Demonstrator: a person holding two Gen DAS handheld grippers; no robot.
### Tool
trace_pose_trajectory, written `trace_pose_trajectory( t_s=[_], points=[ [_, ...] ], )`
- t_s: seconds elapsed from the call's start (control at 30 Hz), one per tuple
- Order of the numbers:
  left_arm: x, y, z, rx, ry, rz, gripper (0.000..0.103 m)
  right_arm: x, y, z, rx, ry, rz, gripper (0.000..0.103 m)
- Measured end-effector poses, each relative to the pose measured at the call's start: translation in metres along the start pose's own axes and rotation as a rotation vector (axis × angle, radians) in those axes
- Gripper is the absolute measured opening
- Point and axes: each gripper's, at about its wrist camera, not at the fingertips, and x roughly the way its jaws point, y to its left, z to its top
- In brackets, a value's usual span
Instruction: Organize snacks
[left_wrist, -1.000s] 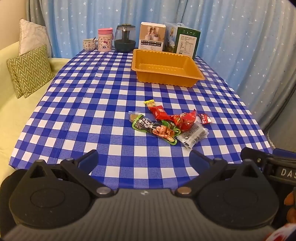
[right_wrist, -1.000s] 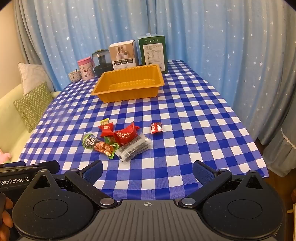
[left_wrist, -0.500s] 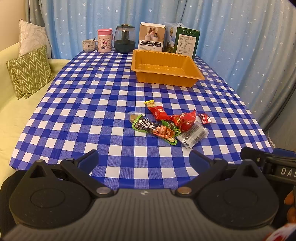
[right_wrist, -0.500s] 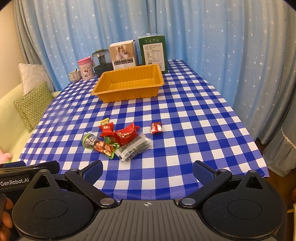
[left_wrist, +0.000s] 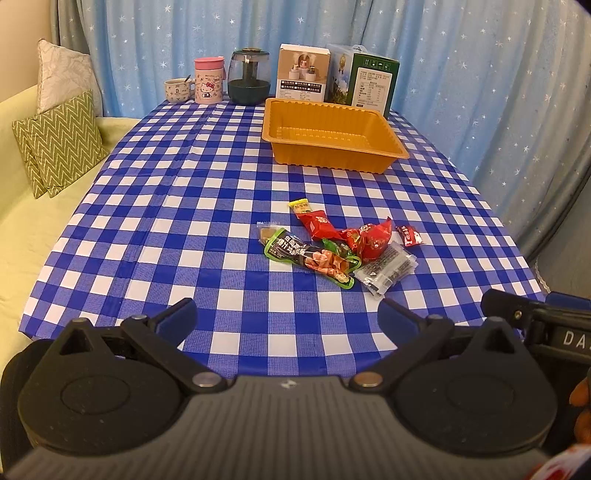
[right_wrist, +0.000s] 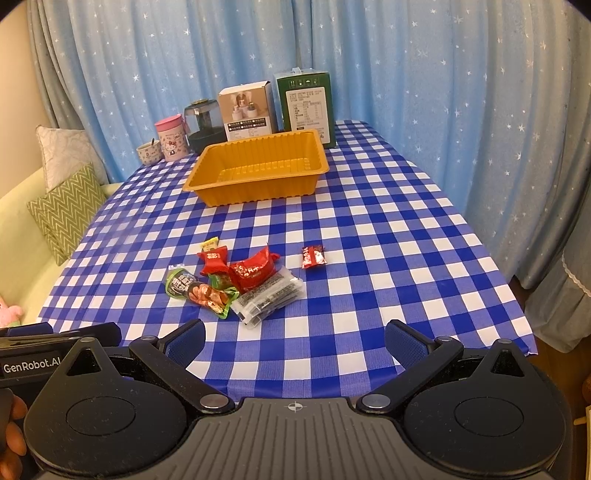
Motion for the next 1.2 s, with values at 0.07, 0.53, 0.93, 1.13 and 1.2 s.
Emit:
trace_pose_trajectory(
  t_s=[0.07,0.53,0.93,1.13,1.2],
  points=[
    [0.0001,0.0001,0.0001,-0.001,0.0,0.001,0.103,0.0,0.0004,0.0001,0.0,0.0,0.0,0.103],
    [0.0005,0.0027,0.0008,0.001,-0.003,0.001,0.103,0.0009,0.0025,0.0003,-0.004,-0.002,0.0,0.103],
    [0.0005,0.0032,0.0,-0.001,-0.003,0.003,0.103,0.0003,0.0023,0.0006,-0.001,-0.004,0.002,0.103],
    [0.0,0.0033,0.0002,0.001,-0.001,0.0,0.103,0.0006,0.0015,0.0008,-0.001,-0.002,0.001,0.103],
    [-0.0004,0.0035,0.0005,0.0,-0.002,0.0,0.103,0.0008,0.0016,0.0005,-0.001,-0.002,0.001,0.103]
  ],
)
